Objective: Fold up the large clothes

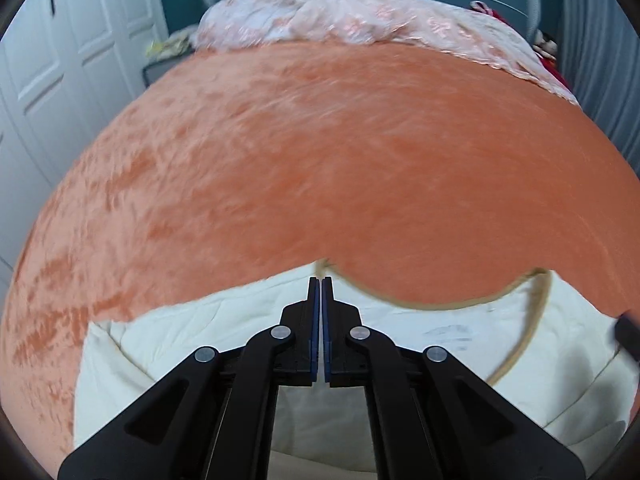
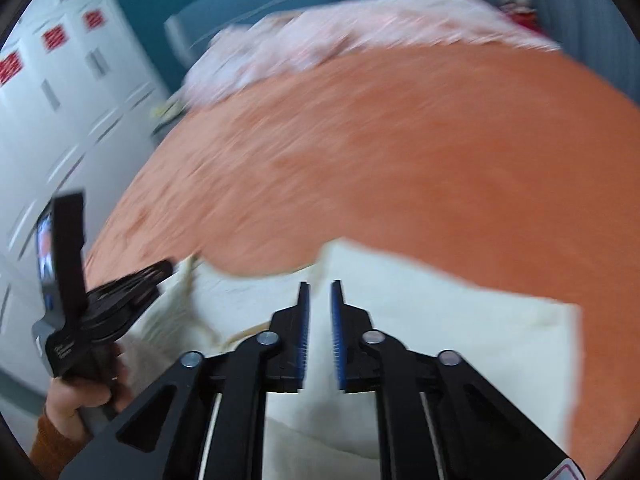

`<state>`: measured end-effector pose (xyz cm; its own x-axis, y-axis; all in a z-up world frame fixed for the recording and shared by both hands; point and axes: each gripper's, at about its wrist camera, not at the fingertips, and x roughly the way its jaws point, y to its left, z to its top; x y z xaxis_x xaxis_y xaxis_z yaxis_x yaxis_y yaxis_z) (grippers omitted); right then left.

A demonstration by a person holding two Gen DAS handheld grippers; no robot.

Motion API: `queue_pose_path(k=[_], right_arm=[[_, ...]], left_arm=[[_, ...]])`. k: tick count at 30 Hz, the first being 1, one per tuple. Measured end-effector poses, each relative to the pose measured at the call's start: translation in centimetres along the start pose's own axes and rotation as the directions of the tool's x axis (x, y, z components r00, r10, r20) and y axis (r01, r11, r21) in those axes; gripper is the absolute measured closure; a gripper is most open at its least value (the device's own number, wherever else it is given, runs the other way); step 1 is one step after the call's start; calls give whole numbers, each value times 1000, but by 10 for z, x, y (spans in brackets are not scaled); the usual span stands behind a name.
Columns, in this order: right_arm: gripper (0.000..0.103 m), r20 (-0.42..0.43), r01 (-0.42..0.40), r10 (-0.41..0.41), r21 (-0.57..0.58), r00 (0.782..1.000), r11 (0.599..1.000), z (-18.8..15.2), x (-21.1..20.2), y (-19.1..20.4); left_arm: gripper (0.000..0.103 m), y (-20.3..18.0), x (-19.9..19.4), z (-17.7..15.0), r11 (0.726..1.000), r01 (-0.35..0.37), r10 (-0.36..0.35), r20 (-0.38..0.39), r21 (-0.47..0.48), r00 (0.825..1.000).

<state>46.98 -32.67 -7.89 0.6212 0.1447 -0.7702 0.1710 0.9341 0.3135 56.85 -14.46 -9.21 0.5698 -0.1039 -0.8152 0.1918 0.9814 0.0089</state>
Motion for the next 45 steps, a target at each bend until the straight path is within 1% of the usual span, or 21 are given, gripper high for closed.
queue_pose_path(k=[2, 3, 5, 7, 9, 11, 15, 21, 28, 31, 32, 33, 35, 36, 37, 38, 39, 40, 42, 44, 45], right_arm=[[97, -55, 17, -21, -78, 998, 997, -4, 31, 27], [97, -77, 13, -21, -92, 997, 996, -7, 43, 36], [97, -121, 16, -31, -121, 992, 993, -14, 64, 47], [98, -129, 55, -76, -156, 989, 986, -23, 76, 51], [102, -114, 69, -87, -155, 990, 986, -28, 78, 51], [103, -105, 73, -88, -141, 991, 987, -30, 80, 48], [103, -82, 89, -102, -146, 991, 985, -30, 87, 47], [103, -25, 156, -163, -178, 986, 972, -33, 93, 55], [103, 13, 169, -169, -165, 986, 972, -33, 96, 53], [103, 27, 178, -176, -156, 984, 972, -32, 92, 52], [103, 46, 211, -207, -153, 977, 965, -32, 88, 54], [103, 73, 261, -253, -142, 965, 955, -30, 81, 54], [103, 132, 294, -283, -73, 950, 953, -25, 52, 49], [98, 169, 285, -277, -23, 946, 958, -23, 30, 44], [95, 198, 269, -266, 13, 943, 963, -23, 7, 39], [94, 203, 248, -248, 27, 947, 968, -24, -12, 35], [94, 204, 221, -224, 34, 953, 975, -28, -34, 31], [94, 205, 202, -205, 35, 957, 979, -34, -53, 27], [91, 188, 180, -181, 19, 965, 983, -54, -91, 19], [88, 154, 165, -165, 15, 974, 986, -78, -124, 8], [82, 143, 165, -165, 12, 976, 986, -95, -142, 3]], left_arm=[[102, 6, 12, -6, 999, 43, -44, -52, -20, 998], [102, 7, 16, -9, 998, 55, -56, -63, -26, 996], [102, 3, 20, -16, 998, 56, -56, -57, -1, 997], [103, -1, 24, -21, 998, 61, -60, -46, 26, 997], [103, -2, 27, -25, 997, 63, -62, -33, 35, 998], [103, -3, 30, -29, 998, 60, -59, -14, 37, 998], [103, -11, 32, -35, 998, 15, -16, 17, 67, 1000], [103, -14, 36, -40, 996, -19, 14, 55, 83, 998], [103, -10, 39, -41, 998, -7, 2, 81, 57, 997], [103, -12, 37, -40, 998, -25, 20, 83, 63, 996], [101, -14, 34, -40, 997, -41, 35, 85, 67, 996], [100, -12, 30, -38, 997, -53, 48, 85, 64, 995], [100, -2, 14, -35, 995, -102, 100, 91, 18, 991], [95, 8, 1, -35, 993, -112, 114, 98, -22, 989], [85, 21, -15, -37, 994, -92, 99, 116, -64, 988], [70, 32, -32, -40, 994, -69, 79, 131, -82, 988], [59, 40, -48, -44, 994, -69, 81, 142, -83, 987], [58, 50, -66, -50, 994, -80, 91, 149, -74, 985], [56, 67, -98, -67, 995, -91, 96, 128, -39, 987], [54, 87, -125, -88, 996, -85, 86, 67, -30, 994], [53, 100, -138, -102, 996, -83, 84, 40, -38, 996]])
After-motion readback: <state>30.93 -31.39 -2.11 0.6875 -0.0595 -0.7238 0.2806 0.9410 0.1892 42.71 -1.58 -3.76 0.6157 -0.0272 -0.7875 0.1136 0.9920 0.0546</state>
